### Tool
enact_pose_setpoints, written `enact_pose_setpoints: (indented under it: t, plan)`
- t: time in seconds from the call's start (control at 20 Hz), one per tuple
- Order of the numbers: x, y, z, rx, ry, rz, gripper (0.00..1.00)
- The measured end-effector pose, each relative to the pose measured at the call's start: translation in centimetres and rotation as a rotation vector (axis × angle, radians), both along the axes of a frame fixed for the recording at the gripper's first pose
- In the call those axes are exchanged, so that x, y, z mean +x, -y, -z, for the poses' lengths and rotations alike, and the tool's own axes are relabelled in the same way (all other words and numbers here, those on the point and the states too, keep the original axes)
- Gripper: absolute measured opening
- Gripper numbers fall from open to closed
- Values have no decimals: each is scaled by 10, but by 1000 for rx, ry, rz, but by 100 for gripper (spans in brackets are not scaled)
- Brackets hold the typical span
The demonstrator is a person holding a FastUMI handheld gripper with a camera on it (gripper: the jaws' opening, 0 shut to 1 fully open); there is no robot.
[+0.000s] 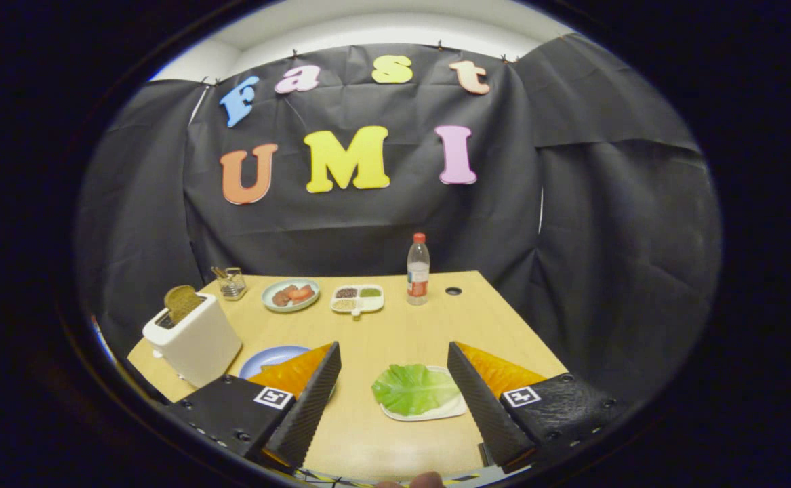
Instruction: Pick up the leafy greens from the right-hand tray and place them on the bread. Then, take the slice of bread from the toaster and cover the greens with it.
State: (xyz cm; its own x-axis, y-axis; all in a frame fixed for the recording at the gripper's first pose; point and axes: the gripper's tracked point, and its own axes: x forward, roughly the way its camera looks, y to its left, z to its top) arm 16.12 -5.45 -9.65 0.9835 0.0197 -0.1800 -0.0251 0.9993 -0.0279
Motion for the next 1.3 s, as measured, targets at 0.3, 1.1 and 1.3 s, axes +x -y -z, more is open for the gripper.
enact_pose_setpoints:
  t: [0.3,1.1,1.3]
  plan:
    - [77,26,82,3,-141,16,97]
    - [139,42,177,-83,-324,-56,98]
    - [142,39,175,-72,-303,-70,41]
